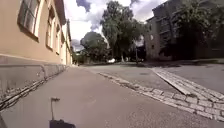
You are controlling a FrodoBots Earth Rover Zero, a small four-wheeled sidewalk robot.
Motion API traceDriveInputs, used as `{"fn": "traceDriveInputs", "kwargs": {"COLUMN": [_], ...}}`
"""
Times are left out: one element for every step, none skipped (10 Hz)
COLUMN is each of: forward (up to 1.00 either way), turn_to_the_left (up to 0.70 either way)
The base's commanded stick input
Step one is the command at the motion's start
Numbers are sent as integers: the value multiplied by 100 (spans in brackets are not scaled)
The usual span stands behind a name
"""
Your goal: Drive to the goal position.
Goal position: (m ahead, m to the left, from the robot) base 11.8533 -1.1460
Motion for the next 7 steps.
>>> {"fn": "traceDriveInputs", "kwargs": {"forward": [41,61,70,70,70,70,70], "turn_to_the_left": [0,0,0,0,8,27,35]}}
